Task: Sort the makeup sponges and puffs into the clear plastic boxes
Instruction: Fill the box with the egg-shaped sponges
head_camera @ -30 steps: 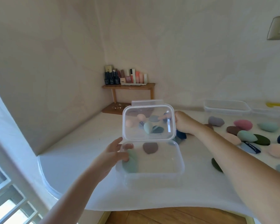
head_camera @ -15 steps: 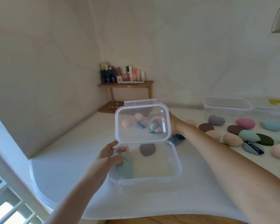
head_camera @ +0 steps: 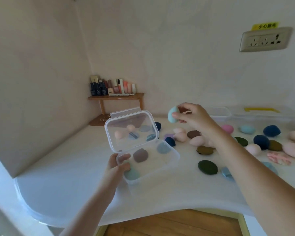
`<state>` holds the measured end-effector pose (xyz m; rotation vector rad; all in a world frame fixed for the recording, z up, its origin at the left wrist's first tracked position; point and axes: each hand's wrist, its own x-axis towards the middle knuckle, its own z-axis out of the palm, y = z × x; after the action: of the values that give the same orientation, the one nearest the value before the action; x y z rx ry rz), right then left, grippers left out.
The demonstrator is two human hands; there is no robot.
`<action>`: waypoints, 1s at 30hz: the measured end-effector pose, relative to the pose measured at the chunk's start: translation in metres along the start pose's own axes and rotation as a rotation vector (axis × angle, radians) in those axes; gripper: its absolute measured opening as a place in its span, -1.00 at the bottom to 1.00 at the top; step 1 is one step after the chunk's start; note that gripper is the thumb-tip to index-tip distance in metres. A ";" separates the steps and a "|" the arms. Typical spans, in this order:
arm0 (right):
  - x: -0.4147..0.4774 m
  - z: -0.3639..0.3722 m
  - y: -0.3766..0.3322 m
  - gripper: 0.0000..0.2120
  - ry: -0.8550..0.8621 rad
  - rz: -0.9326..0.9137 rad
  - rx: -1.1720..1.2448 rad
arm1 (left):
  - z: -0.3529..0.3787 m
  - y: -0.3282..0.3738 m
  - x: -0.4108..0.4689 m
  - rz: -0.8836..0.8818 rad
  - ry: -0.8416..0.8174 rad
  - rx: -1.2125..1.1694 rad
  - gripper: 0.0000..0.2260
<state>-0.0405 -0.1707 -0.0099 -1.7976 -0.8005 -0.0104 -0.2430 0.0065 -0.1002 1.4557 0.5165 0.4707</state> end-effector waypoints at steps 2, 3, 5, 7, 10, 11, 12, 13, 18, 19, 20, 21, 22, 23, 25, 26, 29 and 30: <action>-0.028 0.004 -0.024 -0.80 -0.214 -0.004 0.041 | 0.009 0.000 -0.001 0.021 -0.007 0.002 -0.59; -0.038 0.008 -0.031 -0.78 -0.341 0.007 0.003 | 0.013 0.000 -0.001 0.026 -0.004 0.012 -0.59; -0.054 0.020 -0.036 -0.74 -0.543 -0.002 -0.238 | 0.020 -0.003 0.002 0.020 0.014 0.052 -0.52; -0.063 0.029 -0.032 -0.73 -0.639 -0.010 -0.464 | 0.024 -0.007 0.005 0.019 0.031 0.108 -0.52; -0.071 0.036 -0.031 -0.76 -0.618 -0.003 -0.620 | 0.028 -0.013 0.011 0.005 0.053 0.173 -0.57; -0.071 0.038 -0.030 -0.76 -0.616 -0.026 -0.657 | 0.030 -0.013 0.012 0.001 0.056 0.191 -0.56; -0.071 0.039 -0.030 -0.75 -0.623 -0.044 -0.696 | 0.033 -0.013 0.012 0.000 0.056 0.200 -0.54; -0.070 0.041 -0.030 -0.74 -0.635 -0.052 -0.731 | 0.035 -0.012 0.012 0.001 0.055 0.206 -0.52; -0.072 0.041 -0.040 -0.75 -0.826 0.112 -0.405 | 0.042 -0.012 0.019 0.003 0.020 0.249 -0.52; -0.073 0.040 -0.040 -0.74 -0.842 0.150 -0.352 | 0.043 -0.011 0.020 0.001 0.010 0.259 -0.52; -0.074 0.039 -0.039 -0.74 -0.851 0.175 -0.320 | 0.043 -0.011 0.020 0.002 0.002 0.265 -0.51; -0.073 0.040 -0.037 -0.74 -0.852 0.196 -0.303 | 0.044 -0.009 0.019 0.005 -0.006 0.263 -0.48; -0.074 0.040 -0.035 -0.75 -0.851 0.210 -0.301 | 0.044 -0.010 0.019 0.007 -0.008 0.257 -0.45; -0.074 0.041 -0.035 -0.78 -0.851 0.223 -0.302 | 0.046 -0.008 0.017 0.011 -0.011 0.252 -0.44; -0.075 0.040 -0.034 -0.81 -0.876 0.273 -0.277 | 0.048 -0.008 0.015 0.016 -0.015 0.238 -0.47; -0.074 0.040 -0.033 -0.79 -0.896 0.316 -0.251 | 0.050 -0.009 0.014 0.020 -0.020 0.225 -0.49; -0.073 0.037 -0.030 -0.72 -0.922 0.431 -0.217 | 0.054 -0.012 0.014 0.030 -0.028 0.200 -0.55; -0.073 0.037 -0.029 -0.70 -0.921 0.445 -0.221 | 0.054 -0.013 0.015 0.031 -0.031 0.188 -0.56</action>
<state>-0.1259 -0.1718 -0.0278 -2.1530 -1.0195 1.1224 -0.1991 -0.0294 -0.1117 1.6505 0.5249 0.4331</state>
